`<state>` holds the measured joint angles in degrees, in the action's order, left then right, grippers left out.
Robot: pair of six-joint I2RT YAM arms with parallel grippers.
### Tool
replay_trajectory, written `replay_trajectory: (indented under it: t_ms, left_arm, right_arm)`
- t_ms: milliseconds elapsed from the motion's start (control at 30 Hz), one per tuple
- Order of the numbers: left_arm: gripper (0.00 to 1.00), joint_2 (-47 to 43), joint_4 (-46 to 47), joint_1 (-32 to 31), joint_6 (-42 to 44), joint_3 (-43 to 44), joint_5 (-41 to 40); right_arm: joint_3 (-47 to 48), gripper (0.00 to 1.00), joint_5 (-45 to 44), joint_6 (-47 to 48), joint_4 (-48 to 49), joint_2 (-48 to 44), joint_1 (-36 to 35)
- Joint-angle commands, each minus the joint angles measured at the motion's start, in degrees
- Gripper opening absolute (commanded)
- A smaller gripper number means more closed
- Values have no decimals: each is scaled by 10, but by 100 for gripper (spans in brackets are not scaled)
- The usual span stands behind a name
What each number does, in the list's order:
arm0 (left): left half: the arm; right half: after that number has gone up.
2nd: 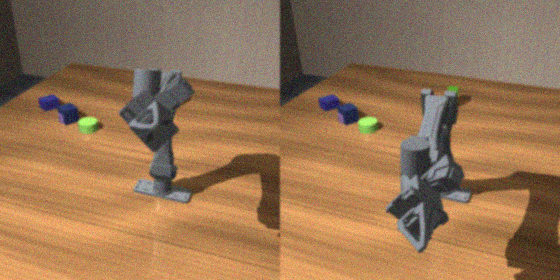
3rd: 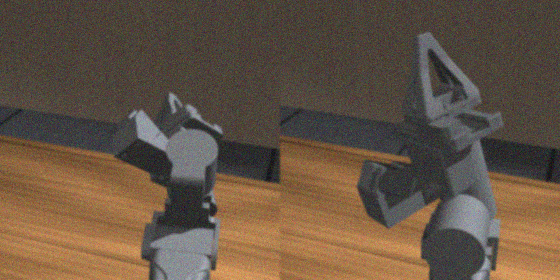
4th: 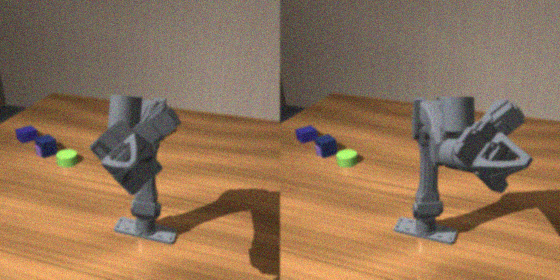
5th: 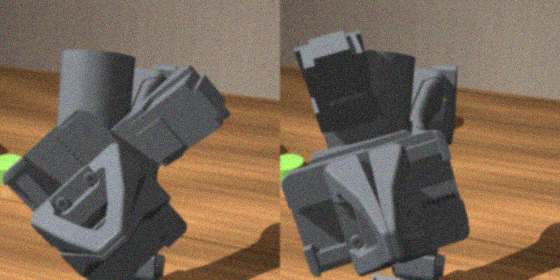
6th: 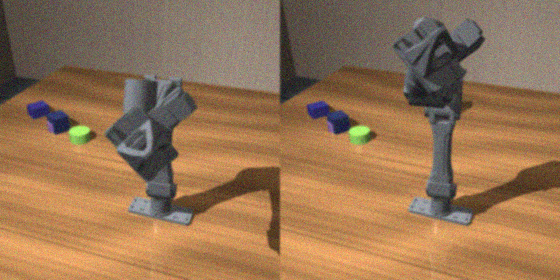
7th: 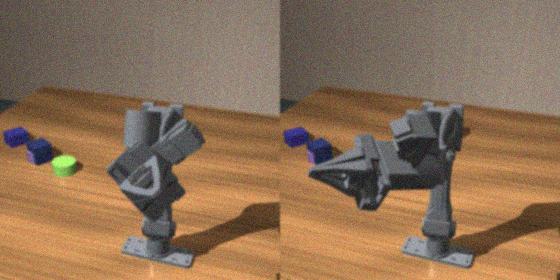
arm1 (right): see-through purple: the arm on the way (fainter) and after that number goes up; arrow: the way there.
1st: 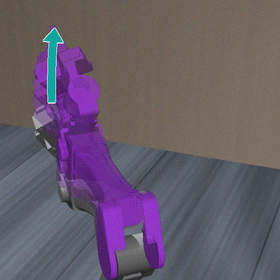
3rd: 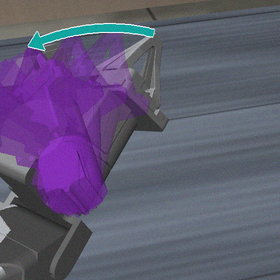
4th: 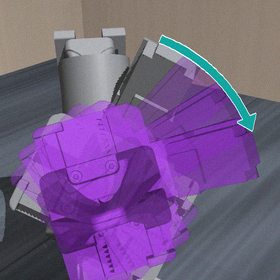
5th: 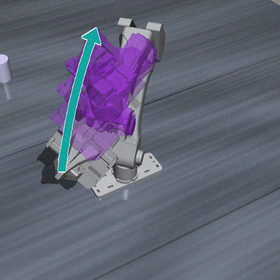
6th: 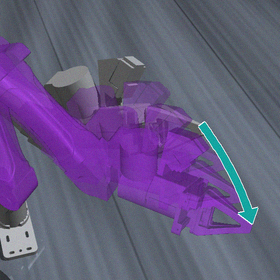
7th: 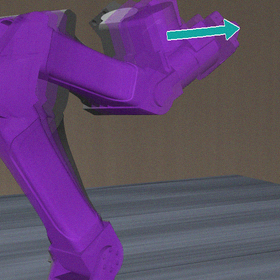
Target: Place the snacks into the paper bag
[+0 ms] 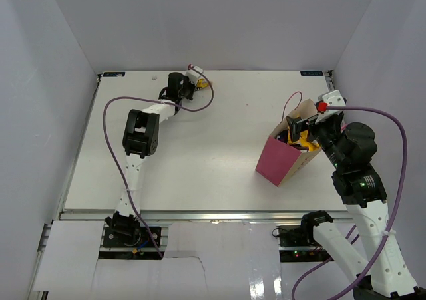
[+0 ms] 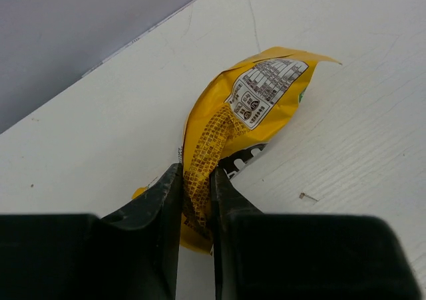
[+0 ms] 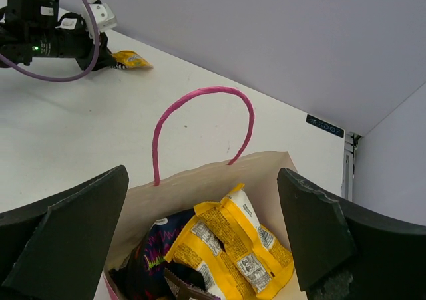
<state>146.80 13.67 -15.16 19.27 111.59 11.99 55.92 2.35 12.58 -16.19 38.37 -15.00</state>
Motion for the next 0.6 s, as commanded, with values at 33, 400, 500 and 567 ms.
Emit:
replay_trajectory:
  t_ms: [33, 400, 500, 567]
  left_arm:
    - [7, -58, -33, 0, -29, -42, -2]
    - [0, -318, 66, 1, -214, -346, 118]
    - [0, -410, 80, 1, -279, -466, 214]
    - [0, -454, 103, 1, -316, -524, 267]
  right_arm:
    - [16, 98, 27, -9, 28, -1, 3]
    - [5, 97, 487, 394, -22, 0, 2]
    - [24, 99, 585, 509, -67, 44, 1]
    - [37, 99, 645, 545, -81, 86, 0]
